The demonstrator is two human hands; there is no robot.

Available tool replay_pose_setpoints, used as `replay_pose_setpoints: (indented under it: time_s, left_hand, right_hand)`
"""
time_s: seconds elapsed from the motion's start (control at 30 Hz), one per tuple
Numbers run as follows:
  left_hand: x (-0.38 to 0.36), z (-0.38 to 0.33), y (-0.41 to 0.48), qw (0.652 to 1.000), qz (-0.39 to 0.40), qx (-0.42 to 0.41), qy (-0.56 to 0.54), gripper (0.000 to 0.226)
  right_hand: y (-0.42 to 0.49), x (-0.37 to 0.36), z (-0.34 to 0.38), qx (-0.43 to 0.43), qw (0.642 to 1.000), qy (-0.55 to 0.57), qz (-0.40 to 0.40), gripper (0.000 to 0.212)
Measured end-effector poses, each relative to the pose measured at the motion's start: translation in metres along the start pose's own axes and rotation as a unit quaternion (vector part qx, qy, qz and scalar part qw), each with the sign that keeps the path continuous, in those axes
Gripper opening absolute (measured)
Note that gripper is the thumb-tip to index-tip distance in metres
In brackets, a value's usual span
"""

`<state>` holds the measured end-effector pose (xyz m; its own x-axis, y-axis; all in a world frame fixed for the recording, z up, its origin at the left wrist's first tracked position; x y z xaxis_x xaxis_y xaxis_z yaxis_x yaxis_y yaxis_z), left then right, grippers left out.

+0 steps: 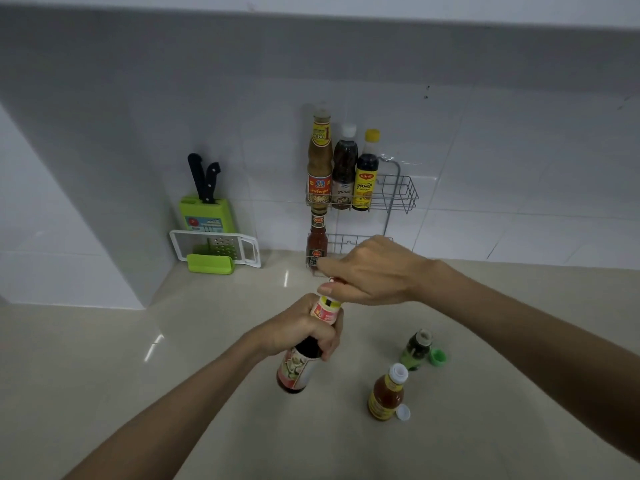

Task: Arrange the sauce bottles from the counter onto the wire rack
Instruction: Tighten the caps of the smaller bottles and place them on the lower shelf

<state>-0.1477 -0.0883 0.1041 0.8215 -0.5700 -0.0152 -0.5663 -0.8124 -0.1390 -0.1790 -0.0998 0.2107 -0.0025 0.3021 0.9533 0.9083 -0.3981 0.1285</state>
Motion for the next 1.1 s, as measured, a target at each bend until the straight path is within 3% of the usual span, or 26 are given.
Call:
replay_pose_setpoints:
  time_s: [0.03, 0.1, 0.2, 0.27, 0.3, 0.33, 0.4, 0.5, 0.57, 0.63, 0.73, 0.8, 0.87, 1.0, 1.07, 1.1]
  left_hand:
    - [-0.006, -0.004, -0.001, 1.0, 0.029, 0.0, -0.01, 0.006]
    - [-0.005, -0.009, 0.0, 1.0, 0.002, -0.009, -0.021, 0.006]
    - [0.023, 0.001, 0.001, 0.981, -0.193, -0.017, 0.016, 0.008]
    - [0.039, 0.016, -0.005, 0.948, -0.303, 0.014, 0.092, 0.013]
    - [0.043, 0.023, -0.008, 0.939, -0.321, 0.033, 0.12, 0.015]
    - [0.042, 0.026, -0.008, 0.943, -0.304, 0.041, 0.13, 0.014]
    - [0.029, 0.025, -0.002, 0.979, -0.182, 0.026, 0.087, 0.011]
    - [0.001, 0.011, -0.005, 1.0, 0.005, 0.018, -0.002, 0.008]
    - [-0.006, 0.002, -0.004, 0.999, 0.032, 0.006, -0.017, 0.009]
    - [-0.001, -0.001, -0.001, 1.0, -0.019, -0.009, -0.009, 0.008]
    - [0.022, 0.009, 0.0, 0.984, -0.175, 0.0, 0.02, 0.005]
    - [0.038, 0.019, -0.007, 0.946, -0.299, 0.04, 0.12, 0.008]
    - [0.043, 0.021, -0.016, 0.891, -0.378, 0.076, 0.238, 0.012]
    - [0.041, 0.026, -0.019, 0.854, -0.41, 0.097, 0.305, 0.01]
    - [0.042, 0.026, -0.02, 0.857, -0.405, 0.102, 0.3, 0.011]
    - [0.043, 0.025, -0.02, 0.867, -0.401, 0.097, 0.279, 0.011]
  right_hand:
    - [0.0, 0.003, 0.002, 0.012, 1.0, -0.011, -0.006, 0.038]
    - [0.002, 0.008, -0.001, -0.024, 0.999, -0.003, -0.043, 0.038]
    - [-0.001, -0.002, -0.019, -0.167, 0.982, 0.006, -0.082, 0.039]
    - [-0.003, -0.025, -0.014, -0.194, 0.98, -0.023, -0.046, 0.019]
    - [-0.004, -0.035, -0.009, -0.193, 0.98, -0.029, -0.028, 0.018]
    - [-0.006, -0.043, -0.006, -0.194, 0.981, -0.013, -0.015, 0.023]
    - [-0.006, -0.034, -0.007, -0.184, 0.982, 0.021, -0.02, 0.035]
    - [0.002, -0.007, 0.008, -0.064, 0.996, 0.007, -0.064, 0.05]
    - [0.002, 0.001, 0.01, -0.008, 0.996, -0.032, -0.083, 0.046]
    - [0.001, 0.0, 0.002, -0.048, 0.993, -0.017, -0.107, 0.042]
    - [-0.004, -0.009, -0.011, -0.202, 0.97, 0.01, -0.133, 0.045]
    - [-0.009, -0.027, -0.012, -0.276, 0.958, -0.046, -0.06, 0.038]
    - [-0.007, -0.045, -0.005, -0.275, 0.958, -0.068, 0.035, 0.018]
    - [-0.006, -0.068, -0.006, -0.287, 0.949, -0.016, 0.131, 0.026]
    - [-0.008, -0.071, -0.01, -0.312, 0.943, 0.064, 0.099, 0.021]
    - [-0.009, -0.067, -0.013, -0.331, 0.934, 0.12, 0.062, 0.029]
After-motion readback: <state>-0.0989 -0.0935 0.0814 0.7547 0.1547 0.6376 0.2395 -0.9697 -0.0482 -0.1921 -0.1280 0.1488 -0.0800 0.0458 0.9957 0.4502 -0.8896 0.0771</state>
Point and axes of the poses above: each hand's wrist, its own y-axis towards the middle knuckle, its own x-axis out of the back of the hand, z = x × y, the point moved 9 cm from there along y, towards the middle knuckle, and after that the axes turned 8 degrees about -y, right-handed, at the moved point
